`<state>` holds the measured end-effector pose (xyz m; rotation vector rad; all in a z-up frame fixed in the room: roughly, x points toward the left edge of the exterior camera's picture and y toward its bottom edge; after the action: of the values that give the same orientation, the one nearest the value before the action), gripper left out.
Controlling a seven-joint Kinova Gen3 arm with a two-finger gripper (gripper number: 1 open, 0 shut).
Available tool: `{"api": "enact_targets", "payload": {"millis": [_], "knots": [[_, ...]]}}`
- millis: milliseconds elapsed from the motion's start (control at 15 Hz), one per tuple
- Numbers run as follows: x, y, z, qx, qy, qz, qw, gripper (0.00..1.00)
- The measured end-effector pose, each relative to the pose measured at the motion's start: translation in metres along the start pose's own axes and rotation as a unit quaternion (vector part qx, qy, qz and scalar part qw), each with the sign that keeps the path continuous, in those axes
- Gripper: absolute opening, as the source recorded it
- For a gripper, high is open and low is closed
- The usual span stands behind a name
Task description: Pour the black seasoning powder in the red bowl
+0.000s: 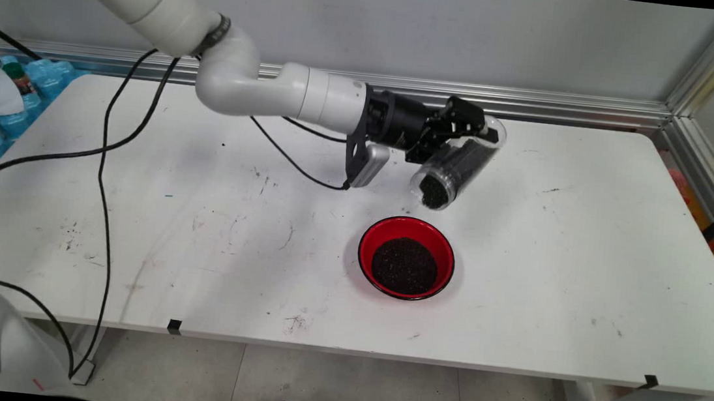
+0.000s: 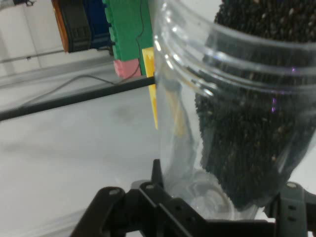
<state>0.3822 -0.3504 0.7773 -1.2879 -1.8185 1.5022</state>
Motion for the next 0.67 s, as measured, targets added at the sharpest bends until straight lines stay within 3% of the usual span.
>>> {"api": "enact_targets", "payload": {"millis": [333,667], "knots": [[-0.012,-0.019,-0.002,-0.009,-0.005,-0.067,0.9977,0.00],[-0.023,-0.040,-0.002,-0.011,-0.006,-0.129,0.9915,0.00]]}}
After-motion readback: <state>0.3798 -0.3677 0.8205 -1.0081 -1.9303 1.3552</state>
